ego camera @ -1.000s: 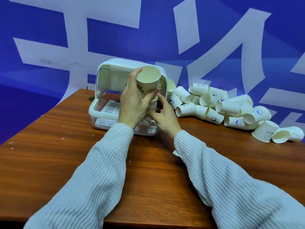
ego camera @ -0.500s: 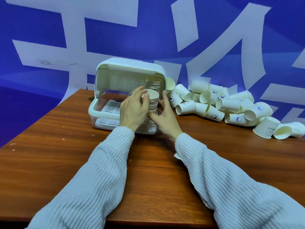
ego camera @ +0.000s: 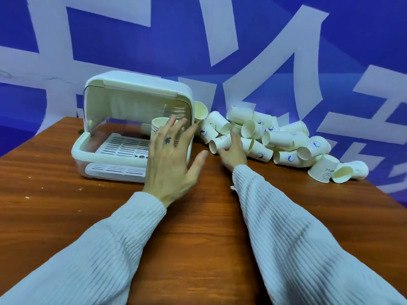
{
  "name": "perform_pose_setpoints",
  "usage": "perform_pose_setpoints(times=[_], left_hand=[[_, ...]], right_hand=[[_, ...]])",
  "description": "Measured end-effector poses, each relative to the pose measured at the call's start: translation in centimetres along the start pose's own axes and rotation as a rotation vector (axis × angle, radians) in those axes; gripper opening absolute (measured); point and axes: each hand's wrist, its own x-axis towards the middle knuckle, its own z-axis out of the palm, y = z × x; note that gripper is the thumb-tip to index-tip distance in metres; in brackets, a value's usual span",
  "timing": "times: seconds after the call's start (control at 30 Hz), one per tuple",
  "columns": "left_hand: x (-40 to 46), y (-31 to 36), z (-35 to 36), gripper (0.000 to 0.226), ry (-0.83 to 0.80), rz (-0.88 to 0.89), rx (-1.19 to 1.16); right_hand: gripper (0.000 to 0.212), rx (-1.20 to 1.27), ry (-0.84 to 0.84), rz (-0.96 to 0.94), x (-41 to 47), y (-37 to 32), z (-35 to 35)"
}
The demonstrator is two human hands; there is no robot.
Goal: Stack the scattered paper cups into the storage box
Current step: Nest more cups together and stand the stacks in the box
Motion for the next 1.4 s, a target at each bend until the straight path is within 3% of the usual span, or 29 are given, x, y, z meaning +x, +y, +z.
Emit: perform_pose_setpoints(times=[0.1, 0.2, 0.4, 0.47, 0.6, 0.67, 0.77, 0.83, 0.9, 1.0, 1.3, 1.4], left_hand=[[-0.7, 0.6, 0.8, 0.06, -0.01, 0.074, 0.045], [-0.8, 0.8, 1.2, 0.059, -0.031, 0.102, 0.053], [-1.6, 1.8, 1.5, 0.045, -0.117, 0.16, -0.196], [-2.1, 2.3, 2.0, 0.053, -0.189, 0.139, -0.206], [-2.8, 2.6, 2.5, 0.091, -0.449, 0.084, -0.048], [-3.2, 2.5, 2.9, 0.093, -0.559, 0.061, -0.032], [-3.8, 2.4, 3.0, 0.082, -0.565, 0.017, -0.095], [-3.7, 2.5, 2.8, 0.078, -0.553, -0.01, -0.127], [-3.6, 2.7, 2.8, 0.078, -0.561, -0.01, -0.133], [-3.7, 2.8, 2.8, 0.077, -0.583, 0.022, -0.136], [-4.0, 3.2, 2.7, 0.075, -0.618, 0.056, -0.153], [-3.9, 3.2, 2.6, 0.073, -0.618, 0.047, -0.167]], right_hand=[[0.081, 0.035, -0.027, 0.041, 1.8, 0.8, 0.1], [0.067, 0.029, 0.073, 0.088, 2.6, 1.1, 0.4], [0.034, 0.527, 0.235, 0.073, -2.2, -0.1, -0.8], [0.033, 0.629, 0.171, -0.004, -5.2, -0.6, -1.9], [0.039, 0.769, -0.187, -0.162, -10.9, -1.0, -4.0], [0.03, 0.731, -0.191, -0.188, -11.7, -0.7, -4.5], [0.018, 0.451, 0.147, -0.102, -9.7, 1.6, -4.8], [0.028, 0.166, 0.244, -0.048, -8.1, 3.3, -5.3], [0.041, 0.077, 0.198, -0.034, -6.9, 4.7, -5.5], [0.049, 0.145, 0.181, 0.009, -5.8, 5.2, -5.3], [0.055, 0.09, 0.15, -0.01, -4.5, 6.0, -4.5], [0.044, 0.13, 0.127, 0.025, -4.0, 6.4, -4.4]])
